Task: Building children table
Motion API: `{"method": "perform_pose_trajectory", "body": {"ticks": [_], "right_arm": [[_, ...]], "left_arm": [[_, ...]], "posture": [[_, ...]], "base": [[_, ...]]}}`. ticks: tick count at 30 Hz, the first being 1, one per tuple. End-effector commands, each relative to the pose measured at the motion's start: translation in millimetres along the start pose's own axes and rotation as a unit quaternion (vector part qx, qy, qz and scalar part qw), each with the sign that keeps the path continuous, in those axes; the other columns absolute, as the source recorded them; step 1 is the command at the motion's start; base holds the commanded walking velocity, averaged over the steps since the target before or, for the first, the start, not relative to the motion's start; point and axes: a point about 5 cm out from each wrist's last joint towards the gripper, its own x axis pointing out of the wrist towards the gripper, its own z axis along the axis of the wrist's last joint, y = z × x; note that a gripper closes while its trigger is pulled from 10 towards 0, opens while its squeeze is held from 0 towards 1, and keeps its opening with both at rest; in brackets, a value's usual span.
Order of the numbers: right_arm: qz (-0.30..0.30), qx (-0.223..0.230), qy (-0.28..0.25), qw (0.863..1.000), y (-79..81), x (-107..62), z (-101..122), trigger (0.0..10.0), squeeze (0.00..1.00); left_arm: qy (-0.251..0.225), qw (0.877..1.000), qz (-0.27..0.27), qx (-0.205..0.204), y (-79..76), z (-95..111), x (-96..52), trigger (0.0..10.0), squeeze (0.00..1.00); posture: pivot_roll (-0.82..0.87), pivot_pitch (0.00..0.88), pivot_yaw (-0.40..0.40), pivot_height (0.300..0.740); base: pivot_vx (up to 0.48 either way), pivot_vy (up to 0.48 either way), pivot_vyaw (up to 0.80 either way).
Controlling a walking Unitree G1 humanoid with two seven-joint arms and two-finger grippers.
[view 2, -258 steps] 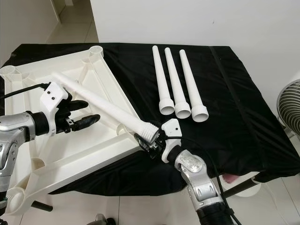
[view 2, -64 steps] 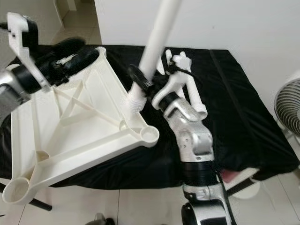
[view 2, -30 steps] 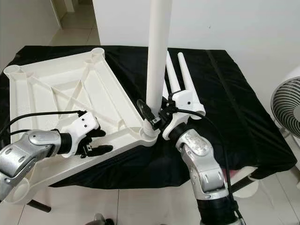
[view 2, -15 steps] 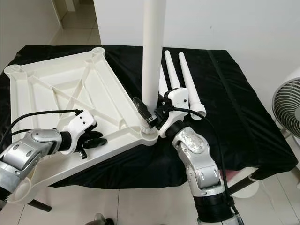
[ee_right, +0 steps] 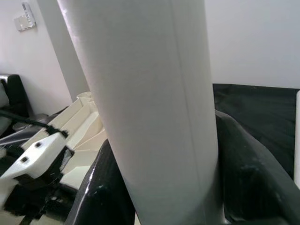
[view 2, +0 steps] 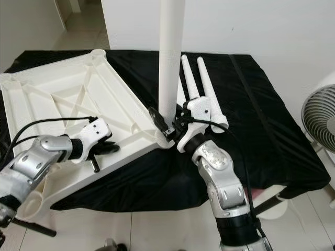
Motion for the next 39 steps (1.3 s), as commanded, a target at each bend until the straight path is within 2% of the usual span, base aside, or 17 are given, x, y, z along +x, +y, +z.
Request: {"method": "perform_pose_trajectory", "body": {"ticks": [1, 7, 11, 17, 19, 21, 24, 25, 26, 27, 29, 30, 33, 34, 36, 37, 39], "right_arm": [[0.001, -0.005, -0.009, 1.000, 0.4, 1.8, 2.4, 10.0, 0.00], [-0.003, -0.004, -0.009, 1.000, 0.6, 1.9, 2.3, 10.0, 0.00], [-0.003, -0.004, -0.010, 1.000, 1.0, 2.0, 2.2, 10.0, 0.00], [-0.006, -0.003, -0.010, 1.000, 0.3, 1.7, 2.0, 10.0, 0.00], [-0.008, -0.003, -0.009, 1.000, -1.0, 2.0, 1.2, 10.0, 0.00], [-0.009, -0.002, -0.009, 1.000, -1.7, 3.0, 0.9, 10.0, 0.00], [-0.009, -0.001, -0.011, 1.000, -2.4, 3.8, 1.1, 10.0, 0.00], [-0.009, -0.001, -0.012, 1.000, -2.5, 4.4, 1.3, 10.0, 0.00], [-0.008, 0.000, -0.012, 1.000, -2.2, 5.0, 1.3, 10.0, 0.00], [-0.008, 0.000, -0.012, 1.000, -2.2, 5.0, 1.3, 10.0, 0.00], [-0.005, 0.002, -0.014, 1.000, -1.0, 6.1, 1.2, 10.0, 0.00], [-0.005, 0.002, -0.014, 1.000, -1.0, 6.1, 1.2, 10.0, 0.00], [-0.005, 0.005, -0.016, 1.000, -0.2, 7.5, 1.1, 10.0, 0.00], [-0.006, 0.005, -0.018, 1.000, -0.4, 8.0, 1.5, 10.0, 0.00], [-0.006, 0.005, -0.018, 1.000, -0.4, 8.0, 1.5, 10.0, 0.00], [-0.008, 0.005, -0.020, 1.000, -0.6, 8.3, 2.0, 10.0, 0.00], [-0.010, 0.006, -0.023, 1.000, -0.5, 8.4, 2.4, 10.0, 0.00]], "left_arm": [[-0.035, 0.997, 0.015, 0.069, 12.8, 26.0, -2.8, 0.0, 0.00], [-0.020, 0.995, 0.025, 0.094, 25.8, 27.0, 0.3, 0.0, 0.00], [-0.020, 0.995, 0.018, 0.095, 27.0, 26.2, 0.6, 0.0, 0.00], [-0.031, 0.994, -0.016, 0.102, 18.1, 24.7, -0.7, 0.0, 0.00], [-0.037, 0.992, -0.054, 0.108, 5.5, 19.3, -1.6, 0.0, 0.00], [-0.038, 0.991, -0.073, 0.109, 0.0, 14.4, -2.7, 0.0, 0.00], [-0.035, 0.991, -0.069, 0.107, 0.5, 10.8, -3.3, 0.0, 0.00], [-0.032, 0.993, -0.041, 0.108, 4.5, 9.8, -2.1, 10.0, 0.00], [-0.035, 0.994, -0.010, 0.106, 9.2, 10.6, -0.6, 10.0, 0.00], [-0.035, 0.994, -0.010, 0.106, 9.2, 10.6, -0.6, 10.0, 0.00], [-0.049, 0.995, 0.031, 0.084, 15.5, 13.7, 1.2, 10.0, 0.00], [-0.049, 0.995, 0.031, 0.084, 15.5, 13.7, 1.2, 10.0, 0.00], [-0.073, 0.995, 0.059, 0.043, 21.0, 18.0, 0.8, 10.0, 0.00], [-0.087, 0.993, 0.072, 0.021, 24.0, 20.0, -0.3, 10.0, 1.00], [-0.087, 0.993, 0.072, 0.021, 24.0, 20.0, -0.3, 10.0, 1.00], [-0.102, 0.990, 0.097, 0.018, 27.7, 23.3, -2.3, 10.0, 1.00], [-0.126, 0.981, 0.146, -0.016, 37.4, 27.2, -8.9, 10.0, 0.98]], "posture": [[-0.02, 0.124, 0.007, 0.740], [-0.03, 0.126, 0.015, 0.740], [-0.03, 0.125, 0.017, 0.740], [-0.03, 0.124, 0.018, 0.740], [-0.03, 0.123, 0.011, 0.740], [-0.02, 0.123, 0.008, 0.740], [-0.02, 0.122, 0.003, 0.740], [-0.01, 0.120, 0.001, 0.740], [-0.01, 0.120, 0.001, 0.740], [-0.01, 0.120, 0.001, 0.740], [-0.02, 0.117, -0.001, 0.740], [-0.02, 0.117, -0.001, 0.740], [-0.02, 0.117, -0.001, 0.740], [-0.02, 0.109, 0.000, 0.740], [-0.02, 0.109, 0.000, 0.740], [-0.02, 0.107, 0.001, 0.740], [-0.02, 0.097, 0.005, 0.740]], "base": [[0.000, 0.000, 0.00], [0.000, 0.000, 0.00], [0.000, 0.000, 0.00], [0.000, 0.000, 0.00], [0.000, 0.000, 0.00], [0.000, 0.000, 0.00], [0.000, 0.000, 0.00], [0.000, 0.000, 0.00], [0.000, 0.000, 0.00], [0.000, 0.000, 0.00], [0.000, 0.000, 0.00], [0.000, 0.000, 0.00], [0.000, 0.000, 0.00], [0.000, 0.000, 0.00], [0.000, 0.000, 0.00], [0.000, 0.000, 0.00], [0.000, 0.000, 0.00]]}}
